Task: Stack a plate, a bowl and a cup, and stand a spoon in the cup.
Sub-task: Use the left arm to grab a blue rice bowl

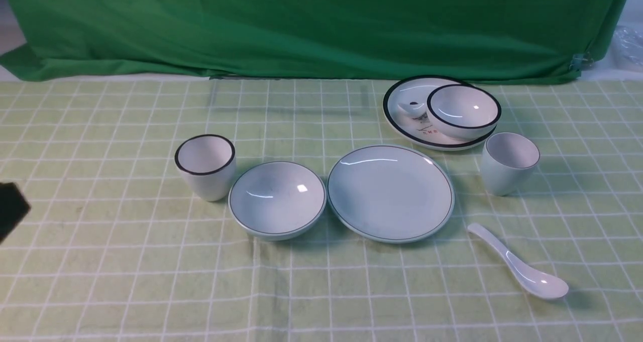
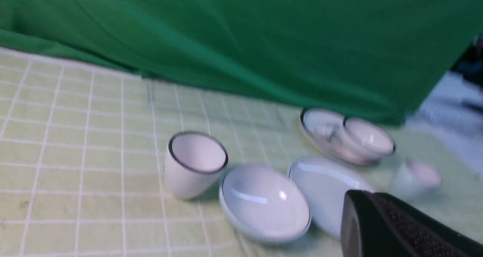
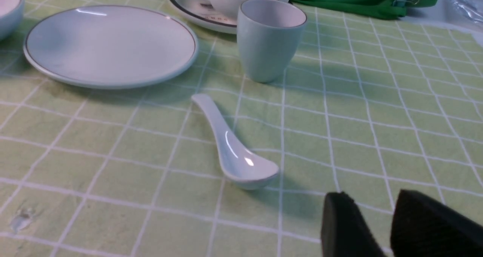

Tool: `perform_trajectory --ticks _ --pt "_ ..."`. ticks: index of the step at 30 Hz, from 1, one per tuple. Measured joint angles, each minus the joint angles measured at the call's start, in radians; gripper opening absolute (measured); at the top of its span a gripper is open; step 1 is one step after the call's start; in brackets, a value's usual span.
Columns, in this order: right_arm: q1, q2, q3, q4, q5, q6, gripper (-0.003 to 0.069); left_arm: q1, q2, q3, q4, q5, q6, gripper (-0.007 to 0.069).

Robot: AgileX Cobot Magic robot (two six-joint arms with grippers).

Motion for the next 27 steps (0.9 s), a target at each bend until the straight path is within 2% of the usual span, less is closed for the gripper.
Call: perform_trajectory --ticks 3,10,14,15,16,17,20,22,24,26,27 --pt "0.0 0.0 0.0 0.0 0.0 0.0 0.0237 -0.048 0.188 -0.125 0.008 0.128 0.096 0.0008" --pt "0.0 0.0 0.0 0.022 -0.03 0.018 0.0237 -0.301 0.462 -0.205 0.035 0.111 0.159 0.0008" --pt "0.0 0.0 0.0 0.163 -0.114 0.187 0.0237 -0.379 0.537 -0.221 0.035 0.112 0.198 0.0008" --pt "0.0 0.0 0.0 0.195 -0.142 0.247 0.0237 -0.394 0.555 -0.227 0.035 0.116 0.202 0.0008" --pt "0.0 0.0 0.0 0.236 -0.202 0.377 0.0237 -0.408 0.599 -0.242 0.035 0.127 0.225 0.0008" --pt "0.0 0.0 0.0 0.249 -0.233 0.431 0.0237 -0.411 0.618 -0.25 0.039 0.133 0.24 0.0008" --pt "0.001 0.0 -0.001 0.265 -0.27 0.497 0.0226 -0.413 0.696 -0.285 0.074 0.151 0.282 0.0008" --pt "0.02 0.029 -0.039 0.271 -0.189 0.489 0.0173 -0.414 0.786 -0.332 0.119 0.167 0.291 0.0008" --pt "0.045 0.081 -0.14 0.272 -0.089 0.418 0.0127 -0.419 0.874 -0.384 0.151 0.188 0.296 0.0008" --pt "0.078 0.17 -0.275 0.271 0.04 0.292 0.0103 -0.443 0.976 -0.453 0.204 0.209 0.302 0.0008" --pt "0.082 0.181 -0.275 0.271 0.053 0.279 0.0102 -0.447 0.987 -0.46 0.211 0.21 0.303 0.0008"
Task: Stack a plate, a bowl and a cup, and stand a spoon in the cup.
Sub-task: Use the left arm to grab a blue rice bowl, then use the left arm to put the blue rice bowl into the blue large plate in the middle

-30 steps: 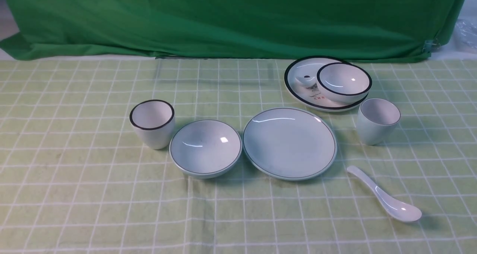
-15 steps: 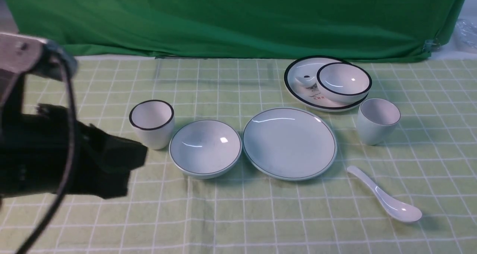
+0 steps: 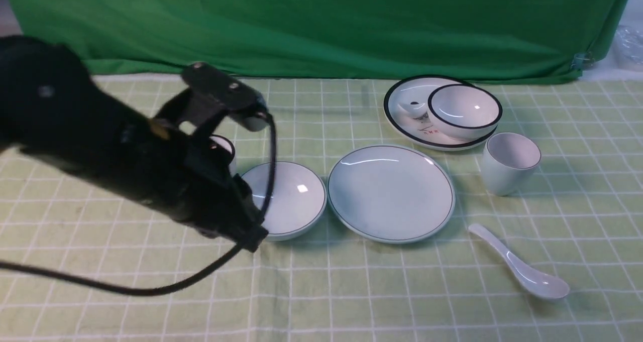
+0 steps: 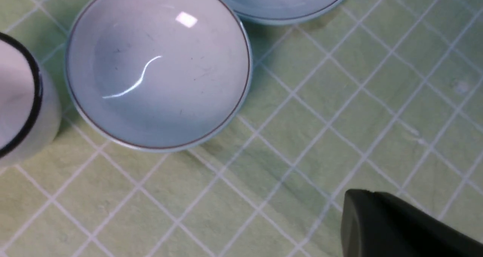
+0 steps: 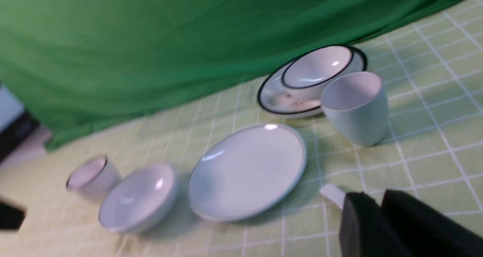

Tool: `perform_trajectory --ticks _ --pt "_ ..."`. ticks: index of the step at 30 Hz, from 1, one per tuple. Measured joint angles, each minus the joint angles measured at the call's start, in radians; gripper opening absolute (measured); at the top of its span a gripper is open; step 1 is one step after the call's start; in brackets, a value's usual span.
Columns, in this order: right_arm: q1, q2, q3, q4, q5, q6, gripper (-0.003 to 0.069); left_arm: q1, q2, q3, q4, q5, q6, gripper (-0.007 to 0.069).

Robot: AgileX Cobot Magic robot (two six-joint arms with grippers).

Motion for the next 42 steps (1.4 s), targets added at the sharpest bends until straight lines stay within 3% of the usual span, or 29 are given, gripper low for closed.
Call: perform_trajectory --ticks 3,6,9,10,13,16,20,22,24,26,35,42 --pt "0.042 0.184 -0.24 -0.015 0.241 -0.195 0.0098 -0.09 0.173 -0.131 0.16 0.035 -0.004 0.0031" --pt "0.048 0.288 -0.341 -0.021 0.36 -0.286 0.0097 -0.144 0.297 -0.207 0.235 0.067 -0.01 0.0113" --pt "0.048 0.326 -0.363 -0.025 0.389 -0.314 0.0097 -0.153 0.356 -0.243 0.257 0.067 -0.013 0.0181" --pt "0.048 0.34 -0.366 -0.027 0.404 -0.323 0.0097 -0.154 0.4 -0.268 0.288 0.059 -0.013 0.0258" --pt "0.048 0.345 -0.366 -0.026 0.422 -0.333 0.0097 -0.153 0.452 -0.286 0.373 0.026 -0.019 0.0363" --pt "0.048 0.345 -0.366 -0.024 0.435 -0.334 0.0097 -0.153 0.489 -0.289 0.438 -0.015 -0.03 0.0401" --pt "0.048 0.345 -0.366 -0.024 0.454 -0.334 0.0097 -0.152 0.528 -0.294 0.456 -0.048 -0.034 0.0373" --pt "0.048 0.345 -0.366 -0.024 0.461 -0.334 0.0097 -0.152 0.544 -0.294 0.446 -0.045 -0.034 0.0293" --pt "0.048 0.345 -0.366 -0.024 0.462 -0.334 0.0097 -0.152 0.553 -0.294 0.423 -0.038 -0.034 0.0129" --pt "0.048 0.345 -0.366 -0.024 0.461 -0.335 0.0099 -0.152 0.553 -0.295 0.414 -0.039 -0.034 0.0059" --pt "0.048 0.345 -0.366 -0.024 0.458 -0.341 0.0103 -0.169 0.501 -0.334 0.426 0.056 -0.085 0.0034" --pt "0.048 0.345 -0.366 -0.024 0.441 -0.353 0.0105 -0.269 0.461 -0.546 0.39 0.055 -0.077 0.0035"
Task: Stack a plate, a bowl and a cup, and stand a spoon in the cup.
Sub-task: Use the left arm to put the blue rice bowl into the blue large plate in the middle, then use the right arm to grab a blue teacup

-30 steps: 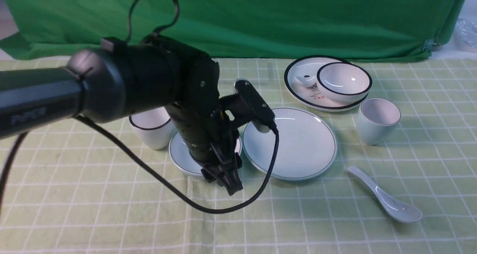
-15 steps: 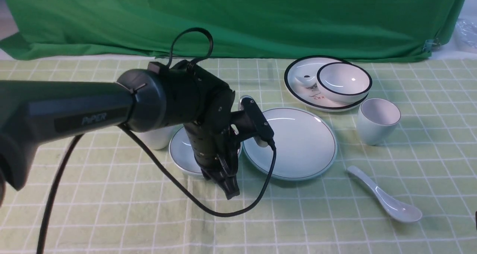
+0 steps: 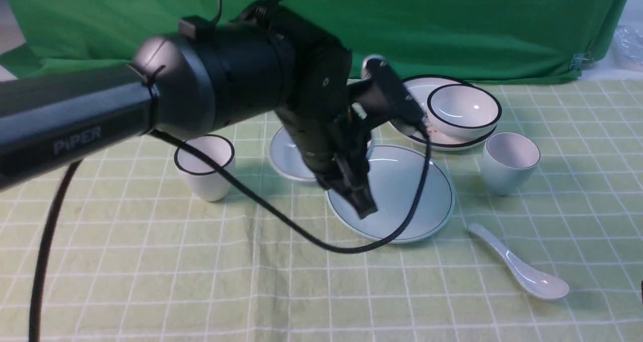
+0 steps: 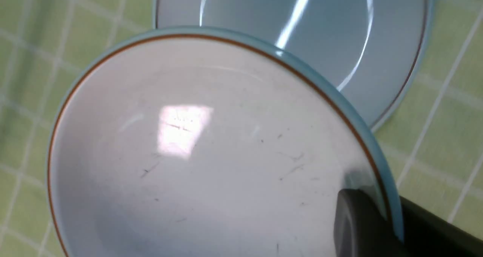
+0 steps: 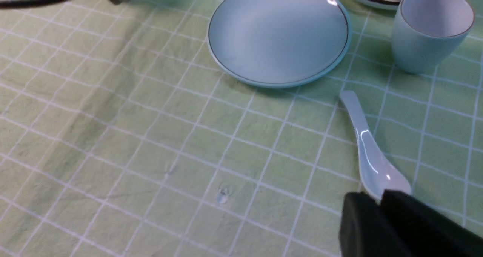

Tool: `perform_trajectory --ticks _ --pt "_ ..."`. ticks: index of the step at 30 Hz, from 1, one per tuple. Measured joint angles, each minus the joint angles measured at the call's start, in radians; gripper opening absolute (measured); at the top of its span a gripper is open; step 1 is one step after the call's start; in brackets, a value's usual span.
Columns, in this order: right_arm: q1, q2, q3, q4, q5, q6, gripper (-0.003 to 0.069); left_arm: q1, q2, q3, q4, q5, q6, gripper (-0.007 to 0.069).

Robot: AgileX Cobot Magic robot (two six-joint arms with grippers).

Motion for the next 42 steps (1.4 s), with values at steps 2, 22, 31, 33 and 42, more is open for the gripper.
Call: perform_trajectory --ticks 2,22,31,33,42 --pt "0.0 0.0 0.0 0.0 -0.001 -0.002 0.0106 -0.019 0.038 -0.053 -0.027 -0.023 0.024 0.0035" --pt "0.0 0.0 0.0 0.0 0.014 -0.003 0.014 -0.064 0.33 -0.186 0.016 -0.079 0.079 0.005" --pt "0.0 0.118 -0.088 -0.038 0.042 0.002 0.0403 -0.07 0.291 -0.197 -0.01 -0.054 0.077 0.0335" --pt "0.0 0.243 -0.16 -0.077 0.06 0.002 0.0429 -0.076 0.228 -0.229 -0.019 0.02 0.036 0.046" --pt "0.0 0.772 -0.434 -0.105 0.011 -0.064 0.0429 -0.073 -0.199 -0.167 -0.059 0.152 -0.178 0.0339"
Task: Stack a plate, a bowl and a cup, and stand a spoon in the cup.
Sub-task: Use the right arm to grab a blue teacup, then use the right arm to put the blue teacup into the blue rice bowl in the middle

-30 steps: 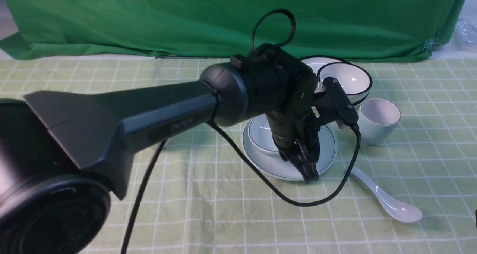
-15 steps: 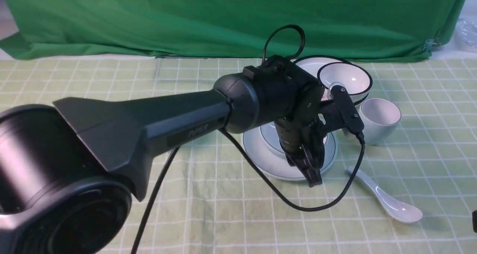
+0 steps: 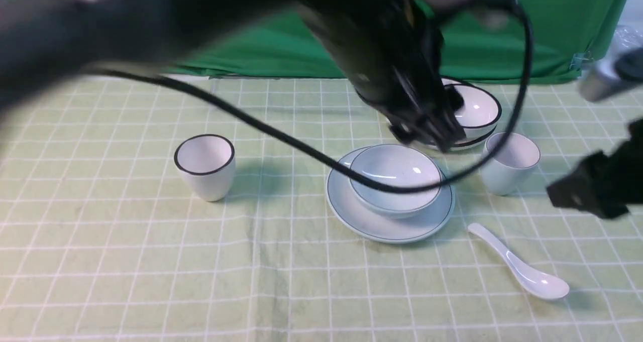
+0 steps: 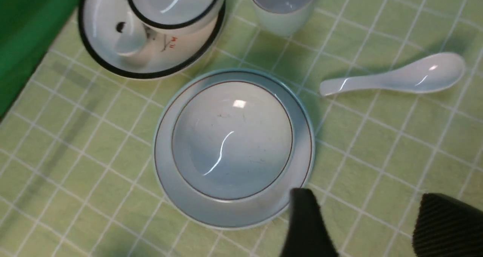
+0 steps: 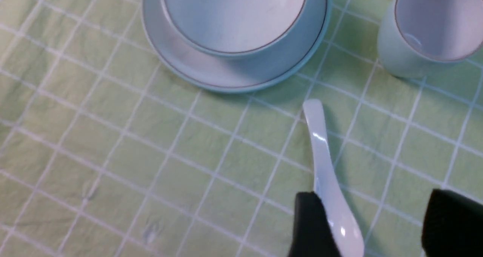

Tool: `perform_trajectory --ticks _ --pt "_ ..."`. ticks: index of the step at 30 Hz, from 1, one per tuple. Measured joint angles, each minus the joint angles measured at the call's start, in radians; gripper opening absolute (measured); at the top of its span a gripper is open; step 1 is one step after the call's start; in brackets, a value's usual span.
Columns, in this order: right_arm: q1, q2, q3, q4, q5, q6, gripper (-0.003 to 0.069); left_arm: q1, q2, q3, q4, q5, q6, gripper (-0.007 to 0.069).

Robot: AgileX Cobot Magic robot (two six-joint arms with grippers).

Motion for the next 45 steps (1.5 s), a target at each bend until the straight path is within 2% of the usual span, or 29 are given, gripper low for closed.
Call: perform_trajectory --ticks 2,3,4,8,14,16,18,20,21,24,30,33,37,40,45 --pt "0.0 0.088 -0.056 -0.009 0.0 -0.006 0.0429 0.002 -0.086 0.068 -0.002 -0.005 -0.014 0.0242" --pt "0.0 0.185 -0.12 -0.025 0.0 -0.011 0.0429 0.002 -0.185 0.139 -0.014 -0.015 -0.019 0.0131" --pt "0.0 0.255 -0.159 -0.037 0.001 -0.013 0.0429 0.002 -0.26 0.206 -0.026 -0.033 -0.024 0.007" --pt "0.0 0.427 -0.296 -0.095 0.015 -0.014 0.0429 0.002 -0.461 0.419 -0.074 -0.119 -0.04 0.0009" --pt "0.0 0.639 -0.473 -0.118 0.067 -0.014 0.0424 0.002 -0.717 0.686 -0.082 -0.23 -0.104 0.0001" --pt "0.0 0.715 -0.535 -0.12 0.099 -0.014 0.0382 0.002 -0.8 0.753 -0.082 -0.25 -0.13 0.0001" --pt "0.0 0.742 -0.556 -0.121 0.118 -0.014 0.0339 0.002 -0.829 0.779 -0.082 -0.255 -0.144 0.0001" --pt "0.0 0.764 -0.573 -0.123 0.139 -0.014 0.0265 0.002 -0.858 0.796 -0.082 -0.255 -0.155 0.0001" --pt "0.0 0.77 -0.58 -0.126 0.148 -0.014 0.0195 0.002 -0.875 0.802 -0.082 -0.251 -0.166 0.0001" --pt "0.0 0.768 -0.599 -0.144 0.174 -0.014 0.009 0.002 -0.89 0.806 -0.082 -0.248 -0.168 0.0001" --pt "0.019 0.704 -0.676 -0.118 0.272 0.026 0.0089 0.002 -0.893 0.806 -0.082 -0.246 -0.169 0.0001" --pt "0.083 0.644 -0.722 -0.039 0.302 0.012 0.0089 0.002 -0.892 0.807 -0.082 -0.246 -0.169 0.0001" --pt "0.204 0.662 -0.736 0.006 0.271 0.006 0.0089 0.002 -0.892 0.807 -0.082 -0.246 -0.169 0.0001" --pt "0.244 0.718 -0.736 0.007 0.242 0.009 0.0089 0.002 -0.892 0.807 -0.082 -0.239 -0.169 0.0001" --pt "0.251 0.806 -0.744 -0.008 0.232 0.032 0.0089 0.002 -0.892 0.807 -0.083 -0.216 -0.17 0.0001"
